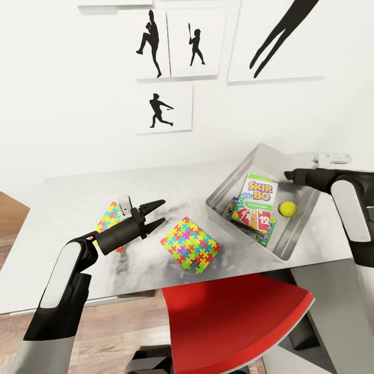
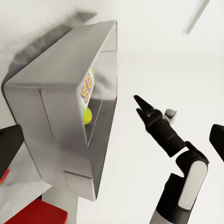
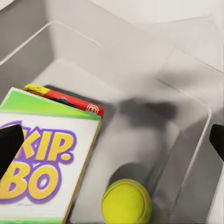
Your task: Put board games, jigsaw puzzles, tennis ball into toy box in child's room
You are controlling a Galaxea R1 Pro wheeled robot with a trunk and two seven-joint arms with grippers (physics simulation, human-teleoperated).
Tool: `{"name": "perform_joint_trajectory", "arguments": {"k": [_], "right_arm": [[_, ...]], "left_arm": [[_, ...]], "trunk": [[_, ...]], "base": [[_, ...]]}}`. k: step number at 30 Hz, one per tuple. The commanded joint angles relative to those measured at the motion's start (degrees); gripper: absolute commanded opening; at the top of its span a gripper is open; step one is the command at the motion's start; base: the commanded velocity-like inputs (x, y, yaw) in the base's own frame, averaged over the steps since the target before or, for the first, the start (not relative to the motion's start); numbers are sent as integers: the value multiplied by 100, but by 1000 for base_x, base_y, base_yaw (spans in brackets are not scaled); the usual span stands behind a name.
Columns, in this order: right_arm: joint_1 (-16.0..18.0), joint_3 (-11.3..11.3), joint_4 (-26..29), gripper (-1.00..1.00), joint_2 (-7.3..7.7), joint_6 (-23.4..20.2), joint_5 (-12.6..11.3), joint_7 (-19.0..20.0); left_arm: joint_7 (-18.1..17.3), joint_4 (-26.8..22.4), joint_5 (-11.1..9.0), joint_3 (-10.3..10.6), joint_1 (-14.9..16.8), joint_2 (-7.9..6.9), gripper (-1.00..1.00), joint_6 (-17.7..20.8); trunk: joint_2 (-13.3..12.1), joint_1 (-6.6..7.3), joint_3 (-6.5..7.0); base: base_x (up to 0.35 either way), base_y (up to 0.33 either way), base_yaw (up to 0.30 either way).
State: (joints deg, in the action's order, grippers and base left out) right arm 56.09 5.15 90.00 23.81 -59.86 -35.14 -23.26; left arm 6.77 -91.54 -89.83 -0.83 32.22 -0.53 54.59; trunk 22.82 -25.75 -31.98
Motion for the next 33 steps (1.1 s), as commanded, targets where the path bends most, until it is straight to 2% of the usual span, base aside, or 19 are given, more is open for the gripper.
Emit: {"name": "perform_joint_trajectory", "arguments": {"k": [1, 5, 12, 28, 33], "right_arm": [[-19, -52, 25, 100, 12, -14, -104, 19], [-78, -200, 72, 100, 29, -14, -209, 238], [-212, -298, 94, 100, 34, -14, -256, 354], [-265, -359, 130, 100, 50, -14, -251, 350], [-241, -551, 183, 100, 61, -14, -256, 351]], "left_arm": [[54, -8, -60, -5, 2, 1, 100, 21], [29, -16, -60, -5, -5, 1, 100, 19], [11, -35, -60, -5, -42, 1, 100, 10], [-10, -39, -61, -2, -23, 5, 100, 17], [-20, -39, -61, 1, -23, 3, 100, 15]], "trunk": [[10, -3, -8], [10, -3, -8], [10, -3, -8], [10, -3, -8], [10, -3, -8]], "base": [[0, 0, 0], [0, 0, 0], [-11, 1, 0], [-236, 81, 0], [-83, 29, 0]]}}
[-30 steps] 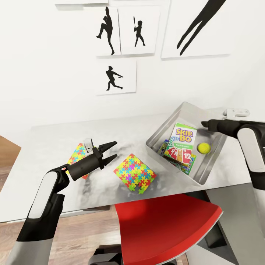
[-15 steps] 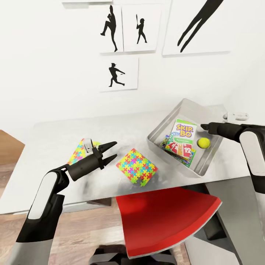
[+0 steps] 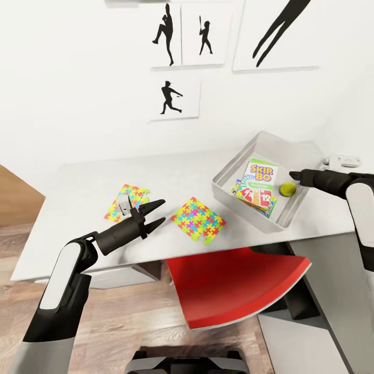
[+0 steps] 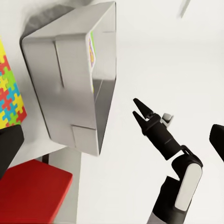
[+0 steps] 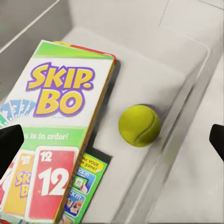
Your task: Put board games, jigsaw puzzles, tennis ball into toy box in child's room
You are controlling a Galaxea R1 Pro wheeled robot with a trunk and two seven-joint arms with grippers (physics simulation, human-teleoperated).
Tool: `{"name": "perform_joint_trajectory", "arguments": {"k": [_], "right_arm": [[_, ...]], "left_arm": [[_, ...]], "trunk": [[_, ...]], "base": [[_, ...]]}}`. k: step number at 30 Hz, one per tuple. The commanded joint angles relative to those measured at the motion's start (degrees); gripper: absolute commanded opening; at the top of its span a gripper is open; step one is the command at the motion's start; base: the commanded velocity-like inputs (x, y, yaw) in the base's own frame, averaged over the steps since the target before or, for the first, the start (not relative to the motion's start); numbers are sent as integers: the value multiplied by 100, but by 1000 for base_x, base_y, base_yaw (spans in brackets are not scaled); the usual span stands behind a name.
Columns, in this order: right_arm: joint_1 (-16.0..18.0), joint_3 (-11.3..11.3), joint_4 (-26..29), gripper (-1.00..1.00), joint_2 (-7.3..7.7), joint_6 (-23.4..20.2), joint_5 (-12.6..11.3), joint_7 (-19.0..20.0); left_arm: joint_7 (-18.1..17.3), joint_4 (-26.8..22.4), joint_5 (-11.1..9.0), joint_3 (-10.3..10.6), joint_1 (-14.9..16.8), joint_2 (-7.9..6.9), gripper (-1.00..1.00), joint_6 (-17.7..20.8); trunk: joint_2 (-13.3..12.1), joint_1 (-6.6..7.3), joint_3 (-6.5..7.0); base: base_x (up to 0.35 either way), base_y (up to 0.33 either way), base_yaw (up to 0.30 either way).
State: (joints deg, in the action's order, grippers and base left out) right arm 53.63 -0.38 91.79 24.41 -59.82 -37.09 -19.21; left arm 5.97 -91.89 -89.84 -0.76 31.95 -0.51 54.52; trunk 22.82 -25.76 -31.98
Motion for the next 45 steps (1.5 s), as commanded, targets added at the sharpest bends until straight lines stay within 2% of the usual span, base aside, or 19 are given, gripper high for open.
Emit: {"name": "perform_joint_trajectory", "arguments": {"k": [1, 7, 15, 22, 26, 27, 28, 30, 33, 34, 35, 36, 37, 38, 39, 45], "right_arm": [[20, -70, 13, 100, 4, -18, -64, -53], [171, -401, 46, 100, 22, -18, -85, 6], [317, -544, 61, 100, 44, -18, -122, 42], [336, -586, 65, 100, 55, -18, -307, 53], [333, -582, 66, 100, 135, -18, -584, 59], [333, -582, 66, 100, 135, -18, -584, 59], [326, -574, 66, 100, 189, -18, -676, 65], [269, -560, 66, 100, 313, -18, -925, 109], [94, -535, 67, 100, 452, -18, -1424, 220], [94, -535, 67, 100, 452, -18, -1424, 220], [-54, -523, 67, 100, 508, -18, -1745, 269], [-121, -518, 67, 100, 527, -18, -1872, 287], [-121, -518, 67, 100, 527, -18, -1872, 287], [-181, -514, 67, 100, 541, -18, -1974, 301], [-314, -503, 64, 100, 567, -18, -2177, 328], [-415, -494, 62, 100, 577, -18, -2326, 347]], "left_arm": [[59, -4, -60, -5, 4, 0, 100, 23], [59, -4, -60, -4, 4, -2, 100, 18], [60, -4, -60, -3, 4, 1, 100, 16], [61, -4, -60, -3, 4, -1, 100, 15], [62, -4, -60, -3, 4, -2, 100, 15], [62, -4, -60, -3, 4, -2, 100, 15], [62, -4, -60, -3, 4, -4, 100, 15], [62, -4, -60, -6, 4, -6, 100, 15], [62, -4, -60, -9, 4, -13, 100, 15], [62, -4, -60, -9, 4, -13, 100, 15], [62, -3, -60, -10, 4, -14, 100, 15], [62, -3, -60, -10, 4, -13, 100, 15], [62, -3, -60, -10, 4, -13, 100, 15], [62, -2, -60, -11, 4, -14, 100, 15], [62, 1, -60, -11, 4, -13, 100, 15], [62, 3, -60, -12, 4, -12, 100, 15]], "trunk": [[10, -2, -8], [10, -2, -2], [10, -2, 46], [10, -2, 106], [10, -2, 142], [10, -2, 151], [10, -2, 160], [10, -2, 178], [10, -2, 206], [10, -2, 215], [10, -2, 224], [10, -2, 234], [10, -2, 243], [10, -2, 252], [10, -2, 262], [10, -2, 317]], "base": [[-49, 17, 0], [-28, 10, 0], [-9, 3, 0], [-2, 1, 0], [0, 0, 0], [0, 0, 0], [0, 0, 0], [0, 5, 0], [0, 72, 0], [0, 110, 0], [0, 173, 0], [0, 195, 0], [0, 195, 0], [0, 213, 0], [0, 248, 0], [0, 264, 0]]}}
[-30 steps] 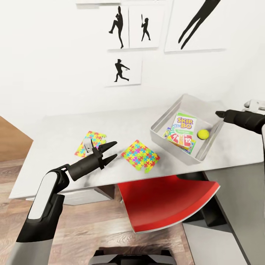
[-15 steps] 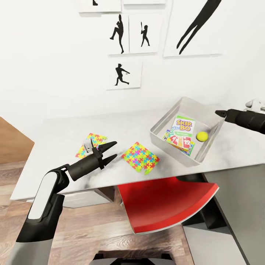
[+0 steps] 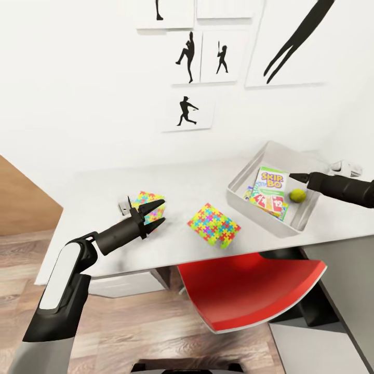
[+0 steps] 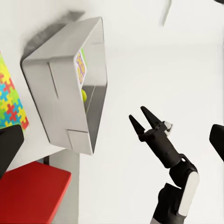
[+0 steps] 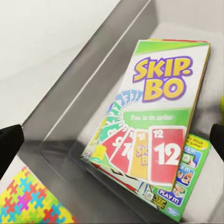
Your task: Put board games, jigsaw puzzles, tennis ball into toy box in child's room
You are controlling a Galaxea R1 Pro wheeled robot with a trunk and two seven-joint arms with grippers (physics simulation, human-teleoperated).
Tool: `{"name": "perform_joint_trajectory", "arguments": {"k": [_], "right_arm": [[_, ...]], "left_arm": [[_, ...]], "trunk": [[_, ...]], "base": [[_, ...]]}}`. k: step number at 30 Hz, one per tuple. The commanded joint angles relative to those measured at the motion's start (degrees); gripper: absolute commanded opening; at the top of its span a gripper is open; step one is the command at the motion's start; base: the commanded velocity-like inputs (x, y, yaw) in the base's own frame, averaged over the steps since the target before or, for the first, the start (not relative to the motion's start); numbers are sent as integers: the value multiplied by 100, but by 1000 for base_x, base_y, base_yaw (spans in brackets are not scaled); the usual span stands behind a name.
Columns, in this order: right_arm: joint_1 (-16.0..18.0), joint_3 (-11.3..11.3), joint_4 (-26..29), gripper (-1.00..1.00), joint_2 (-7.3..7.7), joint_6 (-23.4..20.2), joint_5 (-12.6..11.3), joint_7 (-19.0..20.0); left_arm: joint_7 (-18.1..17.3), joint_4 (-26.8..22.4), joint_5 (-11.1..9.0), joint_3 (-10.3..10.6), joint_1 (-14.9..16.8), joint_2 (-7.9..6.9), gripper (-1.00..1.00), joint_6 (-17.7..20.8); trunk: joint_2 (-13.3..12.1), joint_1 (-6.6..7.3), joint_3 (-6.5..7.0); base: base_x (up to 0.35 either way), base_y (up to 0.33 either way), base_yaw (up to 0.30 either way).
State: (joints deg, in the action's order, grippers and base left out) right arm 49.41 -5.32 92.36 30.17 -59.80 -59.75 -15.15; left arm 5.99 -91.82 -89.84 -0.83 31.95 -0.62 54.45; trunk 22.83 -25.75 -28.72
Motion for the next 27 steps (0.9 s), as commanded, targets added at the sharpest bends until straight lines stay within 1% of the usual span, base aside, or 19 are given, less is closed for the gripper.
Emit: {"name": "perform_joint_trajectory", "arguments": {"k": [1, 5, 10, 22, 27], "right_arm": [[6, 0, 5, 100, 1, -20, -61, -59], [-25, 3, 3, 100, 8, -20, -104, -54], [-37, -2, 2, 100, 12, -20, -121, -51], [-45, -4, 7, 100, 16, -20, -131, -50], [-45, 33, 5, 100, -9, -20, -134, -50]], "left_arm": [[60, -3, -60, -5, 4, 0, 100, 22], [60, -3, -60, -5, 4, -2, 100, 22], [60, -2, -60, 0, 4, 0, 100, 22], [60, -8, -60, 3, -3, 0, 100, 22], [60, -6, -60, 4, -4, 1, 100, 22]], "trunk": [[9, -4, 1], [9, -4, 38], [9, -4, 85], [9, -4, 197], [9, -4, 243]], "base": [[0, 273, 0], [0, 260, 0], [0, 143, 0], [0, 35, 0], [0, 7, 0]]}}
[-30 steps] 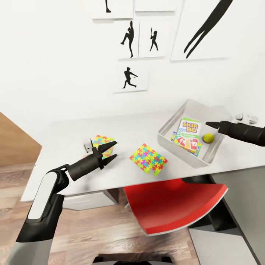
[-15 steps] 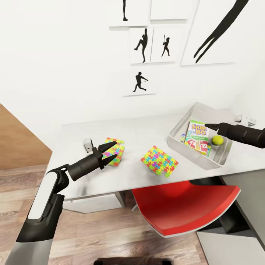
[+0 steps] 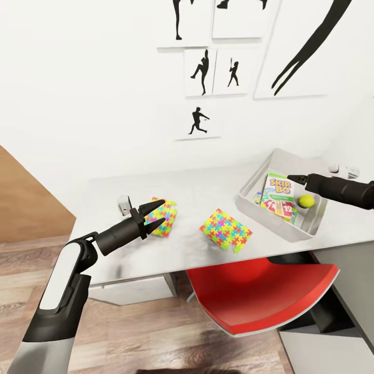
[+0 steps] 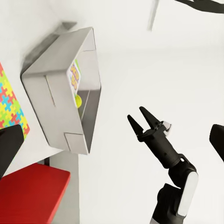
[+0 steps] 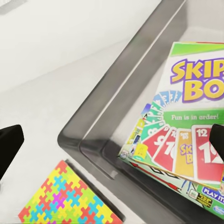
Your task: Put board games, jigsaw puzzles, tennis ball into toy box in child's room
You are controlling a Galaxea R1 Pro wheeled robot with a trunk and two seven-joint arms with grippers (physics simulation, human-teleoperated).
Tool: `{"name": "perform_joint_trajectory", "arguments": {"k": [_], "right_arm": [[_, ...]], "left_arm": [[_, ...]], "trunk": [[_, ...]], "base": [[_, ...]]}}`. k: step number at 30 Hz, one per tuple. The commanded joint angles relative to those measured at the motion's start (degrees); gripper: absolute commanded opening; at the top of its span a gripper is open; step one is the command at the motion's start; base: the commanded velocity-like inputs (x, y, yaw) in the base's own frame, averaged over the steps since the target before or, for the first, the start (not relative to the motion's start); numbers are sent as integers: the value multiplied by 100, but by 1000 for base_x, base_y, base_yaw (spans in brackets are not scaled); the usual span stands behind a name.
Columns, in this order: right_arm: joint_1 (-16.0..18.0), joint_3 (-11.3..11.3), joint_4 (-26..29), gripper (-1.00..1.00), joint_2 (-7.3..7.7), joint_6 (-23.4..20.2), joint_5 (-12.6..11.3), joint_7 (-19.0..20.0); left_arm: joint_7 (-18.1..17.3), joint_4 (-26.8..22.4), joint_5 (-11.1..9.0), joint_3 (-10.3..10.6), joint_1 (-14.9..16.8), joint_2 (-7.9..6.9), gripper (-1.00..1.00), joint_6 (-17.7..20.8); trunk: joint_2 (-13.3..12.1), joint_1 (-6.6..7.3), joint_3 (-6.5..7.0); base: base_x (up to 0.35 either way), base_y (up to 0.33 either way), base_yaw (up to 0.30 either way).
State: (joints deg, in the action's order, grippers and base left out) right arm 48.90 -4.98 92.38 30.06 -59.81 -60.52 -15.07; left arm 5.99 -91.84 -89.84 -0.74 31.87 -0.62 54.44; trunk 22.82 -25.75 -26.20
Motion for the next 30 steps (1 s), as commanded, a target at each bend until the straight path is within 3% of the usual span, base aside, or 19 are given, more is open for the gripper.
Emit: {"name": "perform_joint_trajectory", "arguments": {"k": [1, 9, 14, 17, 25, 30], "right_arm": [[4, 50, 3, 100, -8, -19, -59, -59], [-5, 664, 1, 100, -64, -19, -43, -105], [-64, 853, 0, 100, -64, -19, -43, -113], [-270, 943, 3, 100, -60, -19, -54, -104], [-724, 938, 7, 100, -12, -19, -71, -20], [-1331, 614, 8, 100, 21, -19, -75, 684]], "left_arm": [[60, -4, -60, -5, 4, -1, 100, 22], [58, -2, -55, -36, -15, -35, 100, 21], [59, 0, -50, -66, -32, -59, 100, 20], [60, 4, -46, -83, -74, -90, 100, 17], [57, -3, -44, -65, -189, -152, 100, 16], [55, -14, -43, -41, -213, -174, 100, 20]], "trunk": [[10, -3, 1], [10, -3, 75], [10, -3, 122], [10, -3, 150], [10, -3, 224], [10, -3, 271]], "base": [[0, 4, 0], [0, 2, 0], [0, 0, 0], [0, 0, 0], [0, 0, 0], [0, 0, 0]]}}
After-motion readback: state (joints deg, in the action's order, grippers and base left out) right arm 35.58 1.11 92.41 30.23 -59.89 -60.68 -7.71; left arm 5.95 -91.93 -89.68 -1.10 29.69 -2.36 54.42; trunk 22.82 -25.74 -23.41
